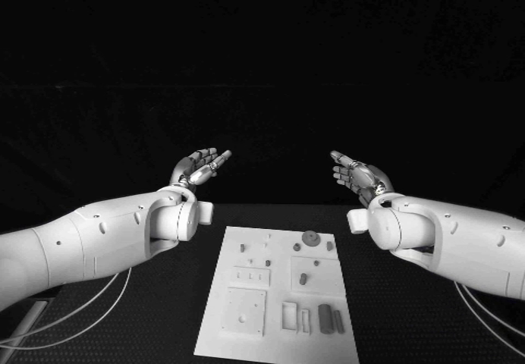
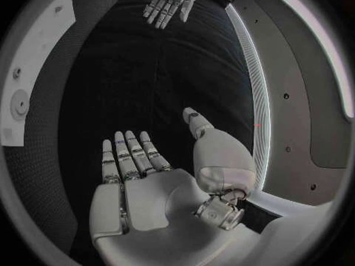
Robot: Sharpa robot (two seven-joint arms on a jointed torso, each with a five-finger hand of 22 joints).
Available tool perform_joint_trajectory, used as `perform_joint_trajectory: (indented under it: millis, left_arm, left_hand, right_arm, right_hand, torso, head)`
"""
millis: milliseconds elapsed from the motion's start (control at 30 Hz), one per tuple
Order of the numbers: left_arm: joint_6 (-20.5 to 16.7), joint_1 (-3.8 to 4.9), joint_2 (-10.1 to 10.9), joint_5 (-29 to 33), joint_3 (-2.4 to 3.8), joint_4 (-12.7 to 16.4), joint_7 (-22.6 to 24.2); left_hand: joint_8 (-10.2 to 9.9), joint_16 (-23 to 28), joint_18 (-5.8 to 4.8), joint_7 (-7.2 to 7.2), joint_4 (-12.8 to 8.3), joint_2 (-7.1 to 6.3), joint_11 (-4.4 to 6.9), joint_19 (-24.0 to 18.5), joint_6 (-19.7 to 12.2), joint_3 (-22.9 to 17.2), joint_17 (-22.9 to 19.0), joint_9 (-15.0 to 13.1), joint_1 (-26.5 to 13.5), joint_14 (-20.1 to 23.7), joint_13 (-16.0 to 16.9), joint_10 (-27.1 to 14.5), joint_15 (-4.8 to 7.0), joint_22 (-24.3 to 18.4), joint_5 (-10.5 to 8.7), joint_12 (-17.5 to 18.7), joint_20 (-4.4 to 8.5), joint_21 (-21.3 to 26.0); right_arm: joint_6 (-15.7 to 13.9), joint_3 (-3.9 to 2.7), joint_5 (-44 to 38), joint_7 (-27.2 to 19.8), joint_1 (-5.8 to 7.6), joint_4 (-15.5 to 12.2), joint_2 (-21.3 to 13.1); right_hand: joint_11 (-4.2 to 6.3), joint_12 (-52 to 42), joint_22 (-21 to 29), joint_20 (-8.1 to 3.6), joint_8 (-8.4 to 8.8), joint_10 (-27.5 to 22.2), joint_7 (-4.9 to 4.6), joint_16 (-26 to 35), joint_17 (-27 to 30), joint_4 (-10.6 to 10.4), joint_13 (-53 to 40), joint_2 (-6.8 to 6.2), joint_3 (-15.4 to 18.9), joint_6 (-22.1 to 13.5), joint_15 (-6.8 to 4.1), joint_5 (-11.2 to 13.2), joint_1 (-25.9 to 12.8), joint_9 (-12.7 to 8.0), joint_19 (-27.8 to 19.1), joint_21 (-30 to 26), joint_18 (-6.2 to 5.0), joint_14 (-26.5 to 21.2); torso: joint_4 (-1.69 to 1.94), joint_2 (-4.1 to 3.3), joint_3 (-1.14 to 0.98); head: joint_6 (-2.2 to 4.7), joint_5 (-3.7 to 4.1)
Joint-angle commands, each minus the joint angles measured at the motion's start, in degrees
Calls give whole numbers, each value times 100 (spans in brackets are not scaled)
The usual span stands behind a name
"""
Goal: Assemble the parts on the task board
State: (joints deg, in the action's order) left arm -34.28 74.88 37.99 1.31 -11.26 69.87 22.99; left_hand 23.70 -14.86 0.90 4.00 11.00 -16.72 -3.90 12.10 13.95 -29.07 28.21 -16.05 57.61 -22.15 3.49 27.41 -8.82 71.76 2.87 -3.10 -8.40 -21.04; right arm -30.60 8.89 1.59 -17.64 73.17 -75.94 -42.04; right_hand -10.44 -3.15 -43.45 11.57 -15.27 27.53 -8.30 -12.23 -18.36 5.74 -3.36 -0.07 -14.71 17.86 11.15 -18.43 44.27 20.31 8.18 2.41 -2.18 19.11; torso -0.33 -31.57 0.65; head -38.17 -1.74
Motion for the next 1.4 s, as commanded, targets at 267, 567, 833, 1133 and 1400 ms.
perform_joint_trajectory:
  millis: [267, 567, 833, 1133, 1400]
  left_arm:
    - [892, 285, -154, 126, -187, -410, -465]
    - [1101, 285, -88, 7, -194, -438, -505]
    - [1282, 285, 93, -400, -198, -257, -579]
    - [1486, 291, 294, -884, -195, 107, -552]
    - [1580, 290, 596, -994, -192, 651, -485]
  left_hand:
    - [175, -109, -90, 40, 34, -33, -14, 125, 117, -135, 133, -114, 276, -125, 39, 270, -38, 280, 32, -77, -20, -82]
    - [841, -781, 214, 630, -397, 356, -434, 1445, 1326, -56, 365, -479, 825, -1392, 293, 1790, -154, 179, 49, -638, 260, -415]
    - [817, -1520, 488, 702, -1414, 804, -331, 2929, 2563, 221, 520, -414, 1210, -3069, 469, 3354, 265, 67, 117, -1072, 655, -871]
    - [566, -2244, 467, 519, -2150, 1022, -35, 3597, 3223, 57, 917, -493, 1007, -3768, 757, 4328, 709, 248, 282, -1100, 1040, -1389]
    - [399, -2451, 375, 515, -2344, 962, -39, 3646, 3305, -25, 1035, -576, 744, -3776, 878, 4393, 761, 289, 436, -917, 1180, -1514]
  right_arm:
    - [1727, 295, 152, 1236, 479, 554, 112]
    - [1343, 310, -1705, 1055, 429, 845, 150]
    - [1174, 309, -3501, 1069, 338, 990, 214]
    - [1697, 306, -5509, 1323, 315, 984, 193]
    - [1593, 305, -6537, 1408, 253, 973, 254]
  right_hand:
    - [-22, -44, -271, 65, -127, 263, -175, -159, -163, 223, -25, -31, -60, 145, 32, 59, 330, 117, 80, 24, -42, 204]
    - [-208, -330, -2477, 101, -570, 1455, -368, -701, -476, 667, -145, -424, -859, 951, 286, 421, 1261, 382, 1329, 277, -308, 1229]
    - [12, -765, -2267, 85, -928, 2883, -293, -1223, -712, 765, -384, -647, -1840, 2199, -50, 958, 1790, 439, 2684, 545, -869, 2656]
    - [226, -689, -2279, 89, -871, 3519, -92, -1575, -1309, 705, -625, -764, -2335, 2843, -534, 1089, 1890, 501, 3805, 965, -1282, 3714]
    - [416, -646, -2392, -239, -736, 4008, -125, -1782, -1896, 823, -815, -813, -2465, 3069, -919, 1041, 1934, 505, 4705, 1342, -1282, 4509]
  torso:
    - [-1, -1, 1]
    - [-6, 9, 5]
    - [-3, -37, -5]
    - [39, -181, -12]
    - [76, -430, -31]
  head:
    - [-2, -1]
    - [-2, -11]
    - [18, -12]
    - [43, 44]
    - [134, 131]
